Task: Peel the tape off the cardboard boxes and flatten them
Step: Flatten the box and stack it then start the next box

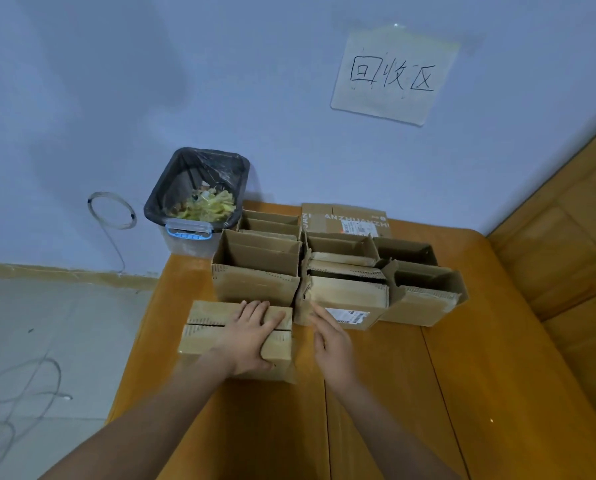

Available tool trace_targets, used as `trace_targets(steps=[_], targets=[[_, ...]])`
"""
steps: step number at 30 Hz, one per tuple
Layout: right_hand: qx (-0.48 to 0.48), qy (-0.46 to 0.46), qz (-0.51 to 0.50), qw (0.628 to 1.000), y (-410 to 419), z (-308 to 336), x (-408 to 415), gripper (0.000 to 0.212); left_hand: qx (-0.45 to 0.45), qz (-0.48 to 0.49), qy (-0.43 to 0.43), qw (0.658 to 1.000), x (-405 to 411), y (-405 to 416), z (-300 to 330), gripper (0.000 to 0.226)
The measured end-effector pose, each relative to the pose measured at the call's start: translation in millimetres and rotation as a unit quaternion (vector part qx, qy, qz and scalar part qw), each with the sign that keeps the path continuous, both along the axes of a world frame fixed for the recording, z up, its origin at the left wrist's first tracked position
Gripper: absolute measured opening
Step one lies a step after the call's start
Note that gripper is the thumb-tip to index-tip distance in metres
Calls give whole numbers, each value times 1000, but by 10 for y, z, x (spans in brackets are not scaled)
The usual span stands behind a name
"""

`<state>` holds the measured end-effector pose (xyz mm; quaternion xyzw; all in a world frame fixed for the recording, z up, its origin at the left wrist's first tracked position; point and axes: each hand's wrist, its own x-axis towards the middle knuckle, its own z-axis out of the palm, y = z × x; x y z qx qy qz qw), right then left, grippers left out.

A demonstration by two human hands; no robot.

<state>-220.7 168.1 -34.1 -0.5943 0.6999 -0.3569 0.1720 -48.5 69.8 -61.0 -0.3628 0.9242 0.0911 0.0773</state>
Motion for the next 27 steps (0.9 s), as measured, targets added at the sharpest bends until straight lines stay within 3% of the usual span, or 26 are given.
trace_targets(steps=[13,20,27], targets=[[32,-100,24,994,-1260,263,444,44,13,-1,-28,1000,514,-552,-139,109],[4,7,44,999,-2049,465,558,44,20,-41,-33,998,524,-805,-238,101],[34,-35,68,996,-2757,383,722,58,52,-47,-17,997,479,-927,-261,99]])
